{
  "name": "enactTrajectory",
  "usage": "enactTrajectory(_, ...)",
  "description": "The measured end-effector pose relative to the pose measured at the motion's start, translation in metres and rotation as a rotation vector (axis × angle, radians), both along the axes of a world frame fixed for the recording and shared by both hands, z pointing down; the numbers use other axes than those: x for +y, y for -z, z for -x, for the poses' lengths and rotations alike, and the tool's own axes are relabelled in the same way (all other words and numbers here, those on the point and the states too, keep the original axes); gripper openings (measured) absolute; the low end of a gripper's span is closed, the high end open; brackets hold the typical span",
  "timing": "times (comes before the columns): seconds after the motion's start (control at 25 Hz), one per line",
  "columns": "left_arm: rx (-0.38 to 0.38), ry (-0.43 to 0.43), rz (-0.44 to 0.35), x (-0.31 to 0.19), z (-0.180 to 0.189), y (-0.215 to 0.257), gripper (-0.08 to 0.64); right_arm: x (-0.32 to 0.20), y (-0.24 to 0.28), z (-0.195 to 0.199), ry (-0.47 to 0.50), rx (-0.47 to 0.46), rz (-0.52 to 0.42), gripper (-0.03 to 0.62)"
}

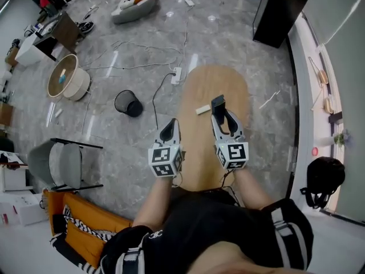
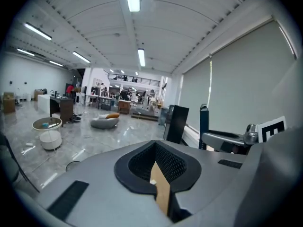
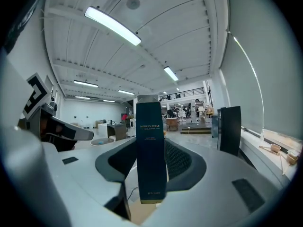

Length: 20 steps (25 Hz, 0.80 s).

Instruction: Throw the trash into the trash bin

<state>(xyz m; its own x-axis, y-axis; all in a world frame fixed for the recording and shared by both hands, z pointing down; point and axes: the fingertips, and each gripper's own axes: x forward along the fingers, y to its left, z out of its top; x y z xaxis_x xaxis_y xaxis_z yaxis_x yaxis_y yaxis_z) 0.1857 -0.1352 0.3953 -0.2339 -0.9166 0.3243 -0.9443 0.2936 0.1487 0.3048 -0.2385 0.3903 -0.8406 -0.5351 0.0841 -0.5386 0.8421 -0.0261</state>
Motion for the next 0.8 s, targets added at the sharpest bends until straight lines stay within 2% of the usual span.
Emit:
enactTrajectory(0.2,-0.026,-0.033,0.011,-0.002,-0.01,0.004,0.012,0.007,0.012,0.001,0.021,-0.02,0.0,0.178)
enactTrajectory(0.32,-0.018,-0.045,0.017,-0.003,-0.01,0.002,0.012,0.014,0.013,0.009,0.04,-0.027,0.011,0.178)
enactTrajectory(0.44,-0.043,-0.054,0.016,0.001,-0.006,0.001,0.012,0.018,0.009,0.021,0.049,-0.036,0.025,0.178)
enactTrajectory(0.64,0.003,-0.036,0.02,0.016,0.028,-0.012,0.012,0.03,0.008,0.06,0.072,-0.043,0.029,0.178)
enactTrajectory(0.8,0.001,-0.043,0.016,0.028,0.068,-0.016,0.012,0.045,0.007,0.102,0.08,-0.031,0.021,0.178)
